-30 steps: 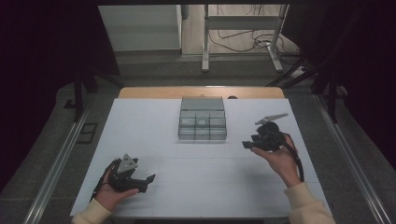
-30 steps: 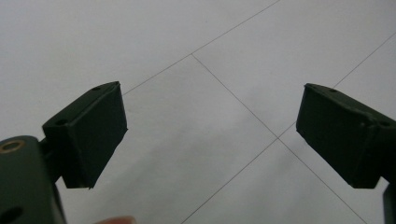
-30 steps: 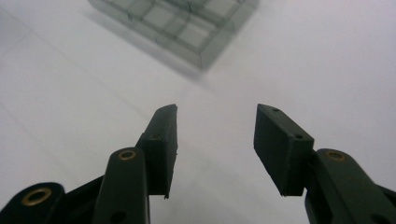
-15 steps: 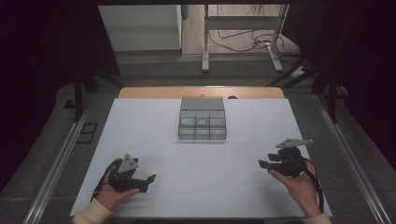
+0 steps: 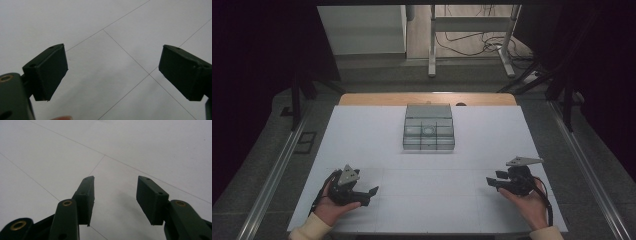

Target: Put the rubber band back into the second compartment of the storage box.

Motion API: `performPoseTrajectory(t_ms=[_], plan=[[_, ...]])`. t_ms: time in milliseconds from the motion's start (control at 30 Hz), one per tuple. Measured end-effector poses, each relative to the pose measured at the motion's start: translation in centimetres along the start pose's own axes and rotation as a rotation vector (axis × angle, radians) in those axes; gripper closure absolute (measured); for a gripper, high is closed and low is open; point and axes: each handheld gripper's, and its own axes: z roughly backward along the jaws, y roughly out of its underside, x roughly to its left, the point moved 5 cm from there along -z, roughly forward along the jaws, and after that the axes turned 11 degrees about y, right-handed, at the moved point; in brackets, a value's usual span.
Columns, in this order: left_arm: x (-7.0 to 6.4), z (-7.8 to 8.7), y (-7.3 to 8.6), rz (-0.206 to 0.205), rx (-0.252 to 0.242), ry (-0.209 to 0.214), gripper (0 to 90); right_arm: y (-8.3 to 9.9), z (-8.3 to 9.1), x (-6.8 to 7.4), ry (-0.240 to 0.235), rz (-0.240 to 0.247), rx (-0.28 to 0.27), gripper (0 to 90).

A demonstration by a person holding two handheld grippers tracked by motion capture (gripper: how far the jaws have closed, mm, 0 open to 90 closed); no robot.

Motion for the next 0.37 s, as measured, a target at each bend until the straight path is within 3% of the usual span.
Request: performPoseTrajectory(t_ms=[367], plan=[[-0.03,-0.03,0.01,-0.001,0.001,0.005,9.2,0.08,0.01,0.07,-0.017,0.012,-0.014,48.4]])
